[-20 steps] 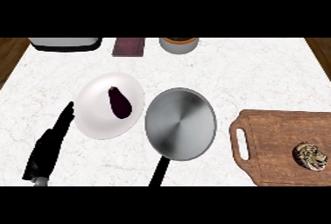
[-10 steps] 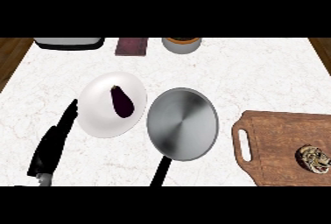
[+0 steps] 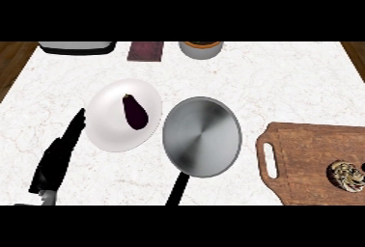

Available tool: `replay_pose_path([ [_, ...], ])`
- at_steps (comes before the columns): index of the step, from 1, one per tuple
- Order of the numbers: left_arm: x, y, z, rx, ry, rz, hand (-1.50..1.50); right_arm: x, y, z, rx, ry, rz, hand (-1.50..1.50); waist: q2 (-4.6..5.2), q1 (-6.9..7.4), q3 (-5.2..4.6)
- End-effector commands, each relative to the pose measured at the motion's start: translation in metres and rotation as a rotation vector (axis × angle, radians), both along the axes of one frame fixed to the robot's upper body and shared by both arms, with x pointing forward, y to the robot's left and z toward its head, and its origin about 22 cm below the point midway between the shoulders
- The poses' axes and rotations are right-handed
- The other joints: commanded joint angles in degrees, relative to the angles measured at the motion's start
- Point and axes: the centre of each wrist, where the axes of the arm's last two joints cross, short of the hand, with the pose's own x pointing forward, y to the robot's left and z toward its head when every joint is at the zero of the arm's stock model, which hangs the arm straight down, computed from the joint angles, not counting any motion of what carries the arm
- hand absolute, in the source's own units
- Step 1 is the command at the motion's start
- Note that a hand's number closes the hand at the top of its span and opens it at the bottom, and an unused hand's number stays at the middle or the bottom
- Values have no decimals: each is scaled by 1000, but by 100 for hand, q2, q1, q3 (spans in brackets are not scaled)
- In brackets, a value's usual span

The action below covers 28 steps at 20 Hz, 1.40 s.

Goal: Pick the cupcake from the cutting board and place it in the pan

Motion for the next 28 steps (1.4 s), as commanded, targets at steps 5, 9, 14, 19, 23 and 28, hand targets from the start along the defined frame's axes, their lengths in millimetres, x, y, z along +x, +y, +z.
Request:
replay_pose_path([
  [5,-2,-3,2,-9,6,10,0,23,5,-27,42,169,-8,-150,-8,-33,5],
  [9,-5,0,3,-11,13,-9,0,30,10,-31,25,266,-42,-150,1,15,2],
  [14,-1,7,6,3,1,-4,0,33,14,-32,28,282,-23,-150,-13,-54,2],
  [19,-5,-12,13,-5,1,-1,0,35,39,-48,49,329,-17,-150,-21,-56,1],
  [23,-16,4,5,6,3,5,0,35,24,-57,48,324,-21,-150,-19,-64,3],
  [28,-7,18,-6,10,-8,6,0,28,5,-85,57,345,-27,-150,-7,-78,3],
])
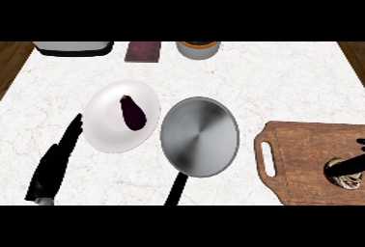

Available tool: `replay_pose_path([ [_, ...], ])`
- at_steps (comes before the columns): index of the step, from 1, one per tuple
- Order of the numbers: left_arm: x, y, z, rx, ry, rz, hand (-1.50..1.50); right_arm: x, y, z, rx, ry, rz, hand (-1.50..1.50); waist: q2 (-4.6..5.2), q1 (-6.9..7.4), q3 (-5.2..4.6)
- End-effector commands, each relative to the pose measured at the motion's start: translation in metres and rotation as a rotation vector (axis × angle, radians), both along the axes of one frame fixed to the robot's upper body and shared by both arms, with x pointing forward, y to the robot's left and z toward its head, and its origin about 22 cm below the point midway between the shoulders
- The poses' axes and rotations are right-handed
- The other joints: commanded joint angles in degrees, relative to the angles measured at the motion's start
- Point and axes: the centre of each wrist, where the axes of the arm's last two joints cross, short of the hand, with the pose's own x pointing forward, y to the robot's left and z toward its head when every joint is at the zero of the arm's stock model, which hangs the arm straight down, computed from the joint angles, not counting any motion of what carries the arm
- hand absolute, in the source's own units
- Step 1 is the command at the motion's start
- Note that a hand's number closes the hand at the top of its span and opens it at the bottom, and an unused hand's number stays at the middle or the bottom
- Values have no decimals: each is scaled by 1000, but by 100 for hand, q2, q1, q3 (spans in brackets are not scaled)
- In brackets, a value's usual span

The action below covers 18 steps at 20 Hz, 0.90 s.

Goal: Pick the cupcake from the cutting board and place it in the pan

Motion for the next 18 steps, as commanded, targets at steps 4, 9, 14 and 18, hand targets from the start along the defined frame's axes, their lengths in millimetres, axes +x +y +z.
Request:
replay_pose_path([
  [4,0,2,7,2,2,1,0,2,-13,3,-32,111,-61,-150,-7,-20,2],
  [9,7,-3,7,-12,18,-4,0,1,22,-25,-9,112,-58,-150,-8,-31,1],
  [14,-2,-8,3,6,12,8,0,1,12,-47,-35,24,-76,150,-6,-18,3],
  [18,-9,-20,3,10,-6,5,0,-2,23,-60,14,-3,-117,150,-11,-20,4],
])
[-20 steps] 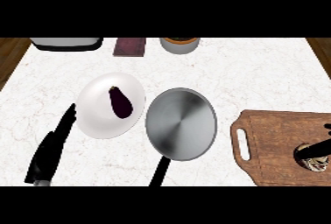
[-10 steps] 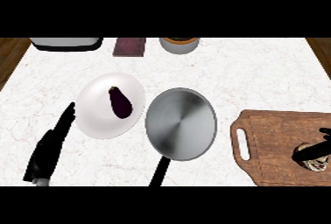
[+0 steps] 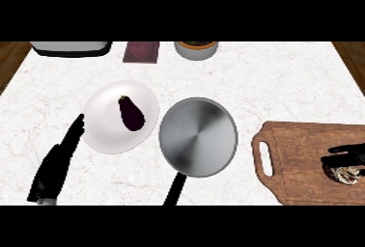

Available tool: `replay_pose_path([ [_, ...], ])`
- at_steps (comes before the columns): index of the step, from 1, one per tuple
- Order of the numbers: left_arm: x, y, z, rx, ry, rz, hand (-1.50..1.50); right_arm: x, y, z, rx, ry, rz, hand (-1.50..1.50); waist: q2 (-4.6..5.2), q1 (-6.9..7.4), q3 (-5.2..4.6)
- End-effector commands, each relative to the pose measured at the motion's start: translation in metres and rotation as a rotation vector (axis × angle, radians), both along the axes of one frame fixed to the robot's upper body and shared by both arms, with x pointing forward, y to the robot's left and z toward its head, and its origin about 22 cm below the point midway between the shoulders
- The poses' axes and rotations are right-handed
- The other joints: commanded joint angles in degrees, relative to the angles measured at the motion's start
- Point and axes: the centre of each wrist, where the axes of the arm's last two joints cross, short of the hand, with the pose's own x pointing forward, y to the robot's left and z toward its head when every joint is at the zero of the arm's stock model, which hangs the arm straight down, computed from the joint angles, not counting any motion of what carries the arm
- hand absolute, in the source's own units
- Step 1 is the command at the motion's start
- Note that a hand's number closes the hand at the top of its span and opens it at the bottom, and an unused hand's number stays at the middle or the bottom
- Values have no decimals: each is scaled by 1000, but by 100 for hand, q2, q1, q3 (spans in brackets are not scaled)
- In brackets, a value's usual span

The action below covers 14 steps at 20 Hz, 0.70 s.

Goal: Pick the cupcake from the cutting board and place it in the pan

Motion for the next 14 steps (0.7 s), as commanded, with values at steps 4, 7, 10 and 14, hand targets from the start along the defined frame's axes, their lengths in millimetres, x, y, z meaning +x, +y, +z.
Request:
replay_pose_path([
  [4,0,8,-17,-9,6,2,0,7,9,-12,88,-23,-96,150,44,30,79],
  [7,7,11,-6,-6,-1,2,0,6,13,11,70,-35,-93,150,31,-1,77],
  [10,-6,11,-10,19,8,18,0,-27,36,2,-58,-76,158,150,-3,-70,71],
  [14,3,12,0,-7,14,10,0,-50,90,-7,-194,-127,613,150,-48,-26,63],
])
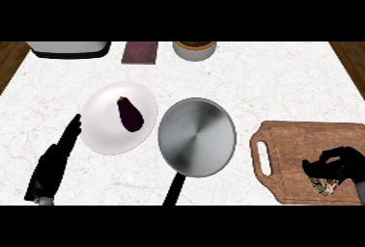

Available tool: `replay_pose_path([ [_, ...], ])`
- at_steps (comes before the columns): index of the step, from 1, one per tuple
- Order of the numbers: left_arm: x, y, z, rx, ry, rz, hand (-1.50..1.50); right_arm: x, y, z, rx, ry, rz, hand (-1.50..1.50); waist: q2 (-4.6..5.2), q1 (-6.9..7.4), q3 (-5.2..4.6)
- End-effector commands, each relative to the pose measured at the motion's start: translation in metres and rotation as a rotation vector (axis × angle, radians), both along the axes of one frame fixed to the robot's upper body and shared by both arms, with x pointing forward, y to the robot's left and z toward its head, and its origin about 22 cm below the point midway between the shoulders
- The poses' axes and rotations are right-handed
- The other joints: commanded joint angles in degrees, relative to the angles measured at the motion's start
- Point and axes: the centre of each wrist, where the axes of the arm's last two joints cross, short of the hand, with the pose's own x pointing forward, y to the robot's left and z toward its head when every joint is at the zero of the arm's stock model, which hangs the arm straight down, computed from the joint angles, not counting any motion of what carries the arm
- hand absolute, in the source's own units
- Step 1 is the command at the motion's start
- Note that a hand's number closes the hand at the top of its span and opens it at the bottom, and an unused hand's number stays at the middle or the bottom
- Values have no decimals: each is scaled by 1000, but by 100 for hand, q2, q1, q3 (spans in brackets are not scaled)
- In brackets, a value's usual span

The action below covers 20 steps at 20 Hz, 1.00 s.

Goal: Pick the cupcake from the cutting board and place it in the pan

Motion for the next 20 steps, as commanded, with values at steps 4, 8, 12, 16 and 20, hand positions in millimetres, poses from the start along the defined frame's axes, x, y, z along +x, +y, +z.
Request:
replay_pose_path([
  [4,-2,13,2,9,21,29,0,-36,38,31,-319,-262,329,150,-17,-134,59],
  [8,-2,4,9,-5,8,31,0,-34,44,71,-492,-574,447,150,-50,-166,69],
  [12,-4,9,5,2,4,18,0,-49,74,108,-515,-817,509,150,-12,-125,64],
  [16,8,9,0,-10,-10,9,0,-53,96,117,-500,-902,491,150,63,21,70],
  [20,-7,-2,10,-16,-5,-20,0,-33,128,130,-403,-928,495,150,72,162,73],
])
